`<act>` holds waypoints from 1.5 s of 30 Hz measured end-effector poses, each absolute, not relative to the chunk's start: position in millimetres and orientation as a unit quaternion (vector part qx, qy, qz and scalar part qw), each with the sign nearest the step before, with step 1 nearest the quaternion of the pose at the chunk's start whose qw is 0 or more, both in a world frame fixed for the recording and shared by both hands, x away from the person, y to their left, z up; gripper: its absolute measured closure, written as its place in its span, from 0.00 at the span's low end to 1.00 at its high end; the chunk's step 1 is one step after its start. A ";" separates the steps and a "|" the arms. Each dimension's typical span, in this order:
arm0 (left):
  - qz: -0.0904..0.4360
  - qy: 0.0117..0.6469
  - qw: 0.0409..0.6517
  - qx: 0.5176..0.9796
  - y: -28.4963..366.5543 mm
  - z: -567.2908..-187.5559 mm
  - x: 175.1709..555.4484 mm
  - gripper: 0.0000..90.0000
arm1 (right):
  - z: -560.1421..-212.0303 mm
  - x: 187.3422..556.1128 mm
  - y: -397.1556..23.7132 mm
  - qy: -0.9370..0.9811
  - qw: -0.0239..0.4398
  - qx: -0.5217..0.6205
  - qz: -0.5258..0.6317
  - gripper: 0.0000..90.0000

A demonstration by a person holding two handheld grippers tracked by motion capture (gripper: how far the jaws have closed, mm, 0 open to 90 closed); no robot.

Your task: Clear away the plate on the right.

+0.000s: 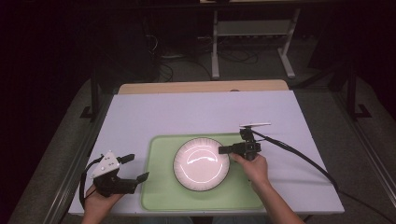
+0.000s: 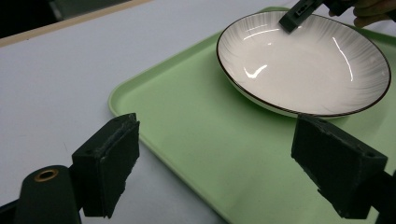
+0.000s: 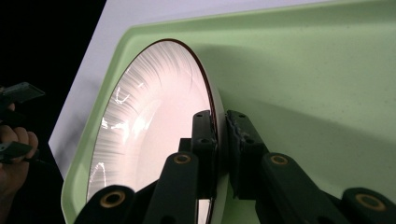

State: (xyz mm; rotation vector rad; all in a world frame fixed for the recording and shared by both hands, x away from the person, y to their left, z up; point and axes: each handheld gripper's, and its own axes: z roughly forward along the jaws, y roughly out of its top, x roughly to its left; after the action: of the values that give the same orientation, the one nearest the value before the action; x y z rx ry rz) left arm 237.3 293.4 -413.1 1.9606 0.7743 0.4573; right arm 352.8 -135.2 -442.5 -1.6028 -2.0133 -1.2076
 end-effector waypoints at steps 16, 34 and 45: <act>0.186 0.315 0.472 0.802 293.0 -413.2 237.2 0.17 | -449.2 348.0 -139.7 -0.708 0.148 -0.558 -0.406 0.91; 0.185 0.316 0.469 0.804 291.2 -414.4 237.5 0.17 | -444.4 344.9 -146.7 -0.725 0.106 -0.543 -0.409 0.77; 0.184 0.316 0.466 0.806 290.4 -415.3 237.9 0.17 | -431.8 337.3 -160.5 -0.754 0.042 -0.503 -0.420 0.53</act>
State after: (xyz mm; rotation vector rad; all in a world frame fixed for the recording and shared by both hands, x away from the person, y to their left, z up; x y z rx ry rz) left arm 237.9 290.4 -415.3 1.9772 0.7755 0.4508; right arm 337.3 -160.5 -431.8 -1.5401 -2.3088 -1.2845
